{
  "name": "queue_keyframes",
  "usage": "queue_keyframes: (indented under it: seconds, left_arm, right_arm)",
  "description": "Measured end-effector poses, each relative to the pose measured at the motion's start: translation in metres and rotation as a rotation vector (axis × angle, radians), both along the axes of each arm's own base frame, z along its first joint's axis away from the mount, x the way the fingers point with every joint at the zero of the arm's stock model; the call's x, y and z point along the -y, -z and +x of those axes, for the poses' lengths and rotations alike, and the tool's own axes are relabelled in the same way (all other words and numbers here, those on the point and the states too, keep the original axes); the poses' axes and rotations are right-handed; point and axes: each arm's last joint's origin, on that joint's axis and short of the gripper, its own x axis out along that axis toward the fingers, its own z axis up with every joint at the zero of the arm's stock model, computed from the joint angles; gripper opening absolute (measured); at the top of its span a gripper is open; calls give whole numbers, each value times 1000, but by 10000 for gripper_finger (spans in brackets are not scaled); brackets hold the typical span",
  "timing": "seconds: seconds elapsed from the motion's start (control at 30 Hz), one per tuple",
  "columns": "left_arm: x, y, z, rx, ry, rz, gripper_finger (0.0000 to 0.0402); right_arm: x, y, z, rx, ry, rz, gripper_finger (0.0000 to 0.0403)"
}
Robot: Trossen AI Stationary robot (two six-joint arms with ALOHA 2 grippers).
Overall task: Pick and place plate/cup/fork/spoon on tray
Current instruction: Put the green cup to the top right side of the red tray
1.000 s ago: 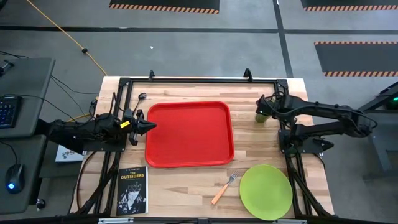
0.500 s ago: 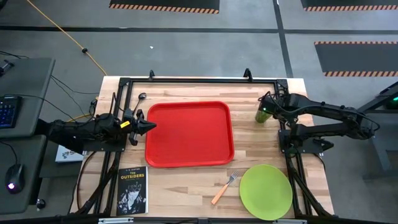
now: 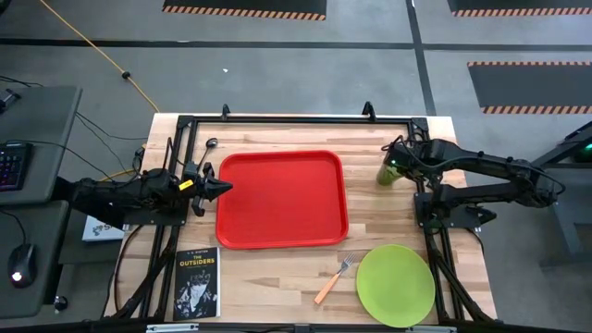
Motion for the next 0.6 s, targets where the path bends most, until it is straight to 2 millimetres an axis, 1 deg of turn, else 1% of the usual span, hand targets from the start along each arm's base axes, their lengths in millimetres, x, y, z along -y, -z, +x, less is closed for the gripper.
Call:
queue_keyframes:
  seconds: [0.07, 0.1, 0.17, 0.23, 0.37, 0.43, 0.5, 0.53, 0.6]
  left_arm:
    - [0, 0, 0, 0, 0, 0, 0]
    - [0, 0, 0, 0, 0, 0, 0]
    - [0, 0, 0, 0, 0, 0, 0]
    - [0, 0, 0, 0, 0, 0, 0]
    - [0, 0, 0, 0, 0, 0, 0]
    - [0, 0, 0, 0, 0, 0, 0]
    - [0, 0, 0, 0, 0, 0, 0]
    - [0, 0, 0, 0, 0, 0, 0]
    - [0, 0, 0, 0, 0, 0, 0]
  right_arm:
    - [0, -1, 1, 2, -25, 0, 7]
    - [0, -4, 2, 9, -40, -1, 9]
    - [2, -14, 5, 32, -83, -17, 14]
    - [3, -31, 8, 64, -150, -46, 10]
    - [9, -76, 22, 168, -321, -168, 5]
    - [13, -94, 34, 235, -428, -198, 4]
    - [17, -107, 52, 302, -532, -209, 2]
    - [18, -110, 63, 316, -587, -200, 3]
    - [20, -111, 86, 291, -674, -172, 2]
